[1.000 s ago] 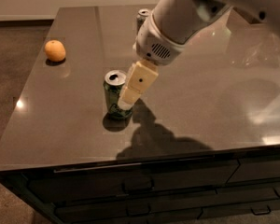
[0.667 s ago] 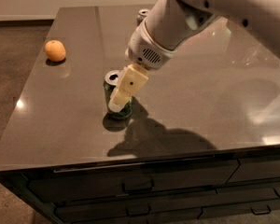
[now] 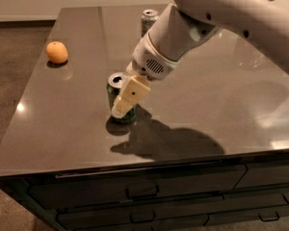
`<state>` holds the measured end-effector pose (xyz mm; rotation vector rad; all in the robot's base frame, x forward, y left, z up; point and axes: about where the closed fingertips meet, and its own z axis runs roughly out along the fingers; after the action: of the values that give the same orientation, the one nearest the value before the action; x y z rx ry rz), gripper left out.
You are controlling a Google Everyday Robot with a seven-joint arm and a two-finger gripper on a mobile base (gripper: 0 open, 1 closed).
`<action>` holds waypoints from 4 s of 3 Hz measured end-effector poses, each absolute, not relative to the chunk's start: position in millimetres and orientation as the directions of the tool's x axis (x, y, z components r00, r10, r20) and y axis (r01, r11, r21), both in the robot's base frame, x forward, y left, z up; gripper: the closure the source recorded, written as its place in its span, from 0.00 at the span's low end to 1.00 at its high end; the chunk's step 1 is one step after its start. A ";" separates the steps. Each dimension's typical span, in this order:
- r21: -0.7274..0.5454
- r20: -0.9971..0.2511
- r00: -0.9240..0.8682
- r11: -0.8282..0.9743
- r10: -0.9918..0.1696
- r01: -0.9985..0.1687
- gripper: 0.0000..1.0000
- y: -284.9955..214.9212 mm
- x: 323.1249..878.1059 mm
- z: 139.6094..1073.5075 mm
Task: Move green can near orange
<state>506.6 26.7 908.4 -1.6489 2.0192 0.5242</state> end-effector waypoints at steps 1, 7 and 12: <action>0.010 -0.595 -0.164 0.197 -0.787 -0.980 0.42 31.1 505.3 908.0; 0.003 -0.633 -0.202 0.259 -0.747 -0.966 1.00 141.7 663.4 960.9; 0.002 -0.627 -0.187 0.239 -0.756 -0.971 0.05 187.6 699.6 918.2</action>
Offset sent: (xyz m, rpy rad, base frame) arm 0.0057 0.0250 0.0215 0.0876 0.0080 0.0281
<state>699.6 187.6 918.2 -1.5748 2.0098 0.5573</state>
